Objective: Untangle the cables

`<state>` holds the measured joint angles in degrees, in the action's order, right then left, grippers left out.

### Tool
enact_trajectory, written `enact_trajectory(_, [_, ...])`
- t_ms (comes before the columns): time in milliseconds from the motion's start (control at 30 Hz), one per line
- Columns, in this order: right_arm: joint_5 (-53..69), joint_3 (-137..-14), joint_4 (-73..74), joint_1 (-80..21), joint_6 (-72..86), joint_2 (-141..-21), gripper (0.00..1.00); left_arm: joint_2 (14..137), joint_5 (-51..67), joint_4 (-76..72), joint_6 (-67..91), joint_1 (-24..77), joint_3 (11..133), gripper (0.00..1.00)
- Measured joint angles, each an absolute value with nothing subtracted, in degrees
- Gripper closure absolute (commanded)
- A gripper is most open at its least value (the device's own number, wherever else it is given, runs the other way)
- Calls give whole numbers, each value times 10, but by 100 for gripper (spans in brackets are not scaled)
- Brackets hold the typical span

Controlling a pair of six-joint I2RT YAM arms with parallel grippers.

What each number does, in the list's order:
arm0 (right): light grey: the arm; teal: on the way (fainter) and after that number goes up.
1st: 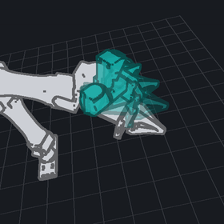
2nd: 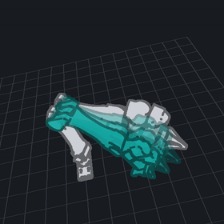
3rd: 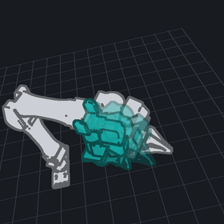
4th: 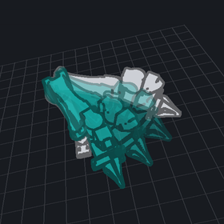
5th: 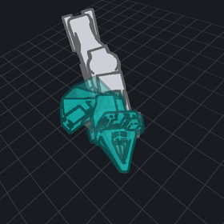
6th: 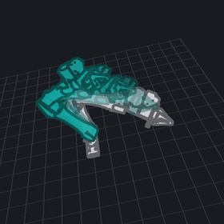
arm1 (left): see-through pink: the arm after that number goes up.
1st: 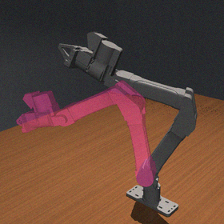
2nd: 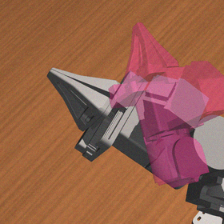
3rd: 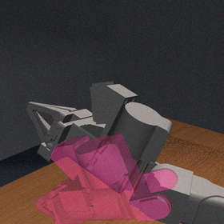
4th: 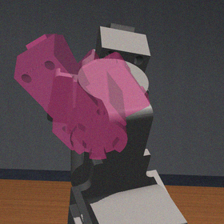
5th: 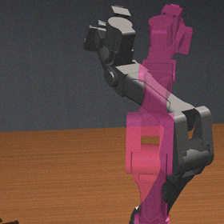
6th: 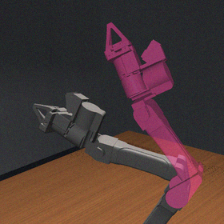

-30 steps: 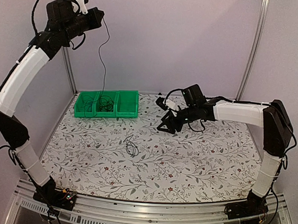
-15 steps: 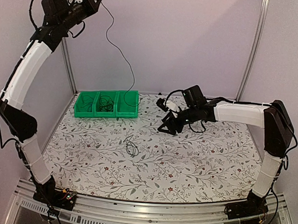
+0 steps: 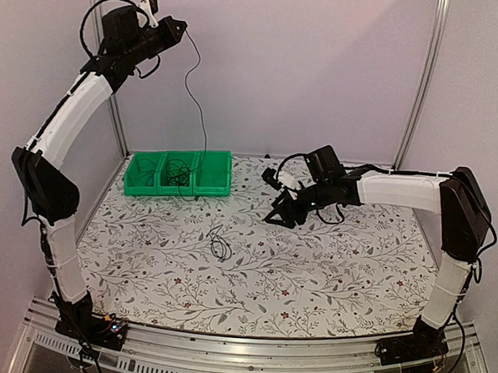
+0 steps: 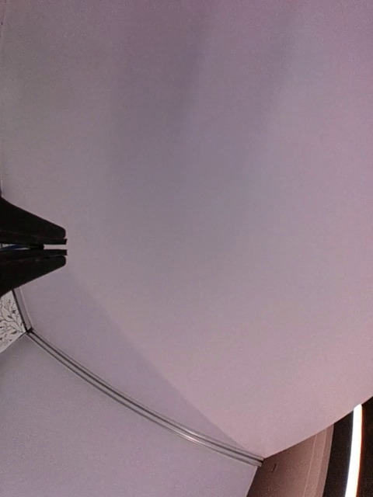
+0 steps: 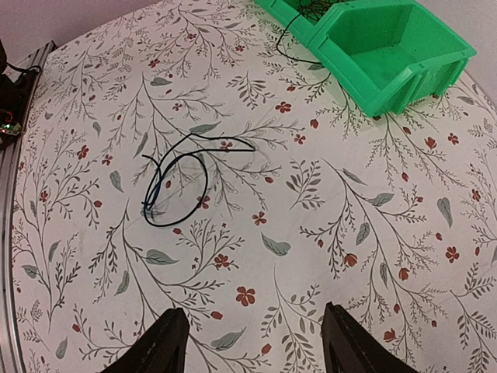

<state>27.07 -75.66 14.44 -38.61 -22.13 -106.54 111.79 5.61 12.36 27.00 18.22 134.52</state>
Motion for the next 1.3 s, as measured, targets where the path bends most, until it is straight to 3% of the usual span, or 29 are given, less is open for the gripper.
enact_trajectory(800, [271, -758, 141, -386, -219, -1068, 37, 1143, 147, 5, 318, 177, 1367, 100])
enact_trajectory(1300, [271, -759, 141, -386, -219, -1070, 37, 1180, 128, -42, 321, 176, 1406, 100])
